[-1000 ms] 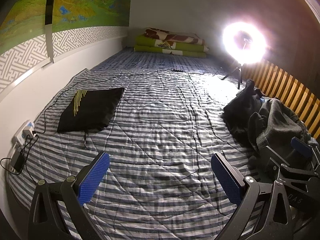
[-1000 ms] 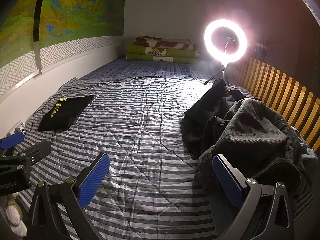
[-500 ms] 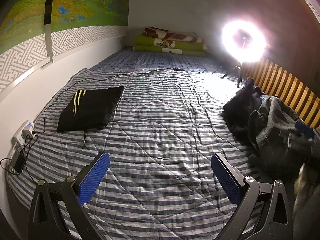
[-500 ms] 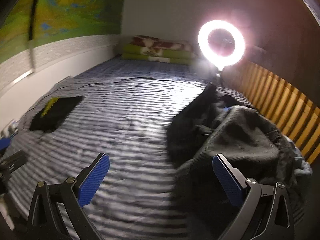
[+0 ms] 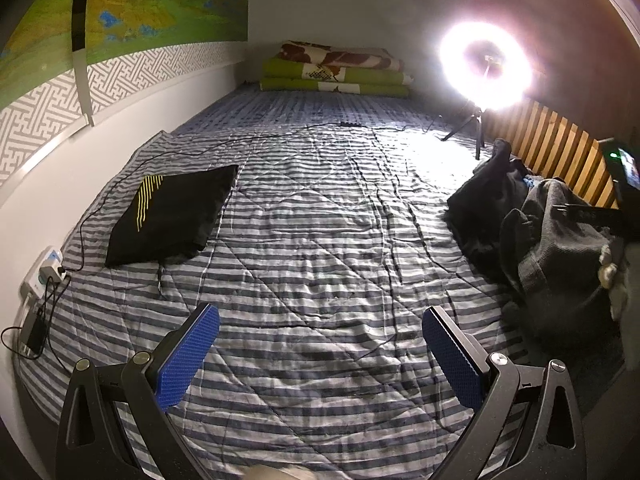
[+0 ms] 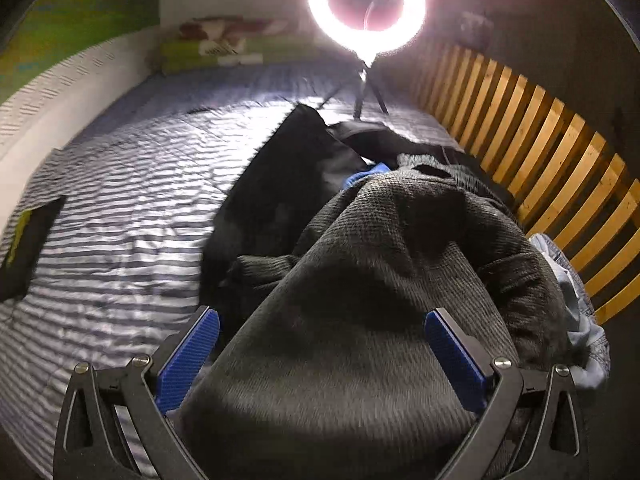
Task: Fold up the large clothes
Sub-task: 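Reach the right tool into the clothes pile and grasp the grey jacket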
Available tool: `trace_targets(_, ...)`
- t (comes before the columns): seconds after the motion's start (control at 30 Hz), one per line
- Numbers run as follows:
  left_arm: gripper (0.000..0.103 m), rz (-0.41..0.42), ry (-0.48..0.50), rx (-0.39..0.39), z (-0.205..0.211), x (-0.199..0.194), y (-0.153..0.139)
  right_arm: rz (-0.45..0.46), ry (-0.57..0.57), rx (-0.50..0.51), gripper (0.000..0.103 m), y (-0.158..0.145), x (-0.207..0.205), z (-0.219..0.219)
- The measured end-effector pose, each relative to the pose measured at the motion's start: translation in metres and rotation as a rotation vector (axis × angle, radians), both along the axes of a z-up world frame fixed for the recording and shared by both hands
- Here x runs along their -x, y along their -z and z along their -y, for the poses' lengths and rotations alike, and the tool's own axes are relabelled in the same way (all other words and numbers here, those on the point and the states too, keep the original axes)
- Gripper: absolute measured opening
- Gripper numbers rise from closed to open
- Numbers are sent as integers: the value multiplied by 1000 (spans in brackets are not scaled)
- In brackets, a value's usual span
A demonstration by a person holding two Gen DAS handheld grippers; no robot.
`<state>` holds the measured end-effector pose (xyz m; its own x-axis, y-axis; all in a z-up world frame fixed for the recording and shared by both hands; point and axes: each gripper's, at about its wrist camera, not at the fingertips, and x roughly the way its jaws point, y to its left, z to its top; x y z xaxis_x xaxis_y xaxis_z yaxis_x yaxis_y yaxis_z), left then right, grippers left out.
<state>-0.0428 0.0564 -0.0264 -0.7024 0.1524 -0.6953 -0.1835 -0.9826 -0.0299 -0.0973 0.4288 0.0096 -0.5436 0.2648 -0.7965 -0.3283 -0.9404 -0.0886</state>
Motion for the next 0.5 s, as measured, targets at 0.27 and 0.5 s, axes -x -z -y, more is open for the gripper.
trace_targets(0.27,102,17,-21,-38,16,7,3,129,11,-25,82,36,40,-11)
trace_targets(0.5,102,17,-43,-63,28,6,0,80,49,75,5,17,19,-38)
